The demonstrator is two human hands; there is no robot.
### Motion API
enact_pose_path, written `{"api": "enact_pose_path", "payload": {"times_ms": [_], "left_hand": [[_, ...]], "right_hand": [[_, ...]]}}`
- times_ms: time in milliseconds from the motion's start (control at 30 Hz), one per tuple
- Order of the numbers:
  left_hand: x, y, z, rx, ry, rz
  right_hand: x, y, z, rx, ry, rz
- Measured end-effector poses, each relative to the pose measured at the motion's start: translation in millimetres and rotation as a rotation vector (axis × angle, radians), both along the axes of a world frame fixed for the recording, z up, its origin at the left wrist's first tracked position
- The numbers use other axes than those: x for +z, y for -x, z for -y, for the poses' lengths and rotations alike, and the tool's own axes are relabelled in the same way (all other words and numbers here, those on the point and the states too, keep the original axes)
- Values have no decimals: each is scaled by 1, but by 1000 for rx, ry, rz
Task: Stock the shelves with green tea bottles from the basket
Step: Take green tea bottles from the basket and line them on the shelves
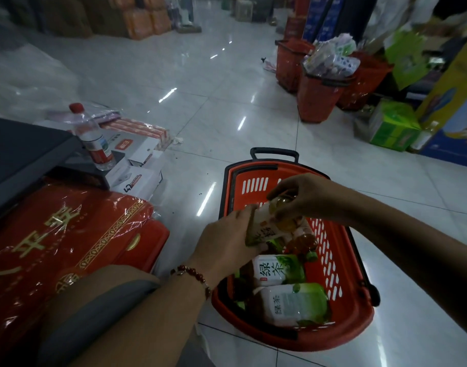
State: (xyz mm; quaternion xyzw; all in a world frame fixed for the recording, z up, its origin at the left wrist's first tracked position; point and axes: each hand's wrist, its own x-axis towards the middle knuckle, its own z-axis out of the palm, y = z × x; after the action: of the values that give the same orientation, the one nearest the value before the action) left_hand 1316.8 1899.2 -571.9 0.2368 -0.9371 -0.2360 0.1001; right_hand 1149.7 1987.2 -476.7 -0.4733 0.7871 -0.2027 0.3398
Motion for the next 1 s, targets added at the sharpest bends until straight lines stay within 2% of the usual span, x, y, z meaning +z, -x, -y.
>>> {"api": "enact_pose_path", "payload": {"times_ms": [133,233,400,533,633,733,1000], "left_hand": [[10,-19,3,94,-137,-85],[15,-32,5,175,-249,-166],[22,-56,15,266,-575,-422],[32,-73,20,361,-815,-592],[42,-90,23,413,-942,-668],[57,-119,26,419,-896,-685],[102,-245,44,529,-650,-617]], "right_hand": [[22,-20,2,-4,131,24],[31,-30,3,24,224,173],[13,-58,3,99,181,336],[-8,-90,5,233,169,313],[-21,-119,16,207,342,300],[-20,-147,31,168,473,311],[-1,-235,77,313,575,453]]}}
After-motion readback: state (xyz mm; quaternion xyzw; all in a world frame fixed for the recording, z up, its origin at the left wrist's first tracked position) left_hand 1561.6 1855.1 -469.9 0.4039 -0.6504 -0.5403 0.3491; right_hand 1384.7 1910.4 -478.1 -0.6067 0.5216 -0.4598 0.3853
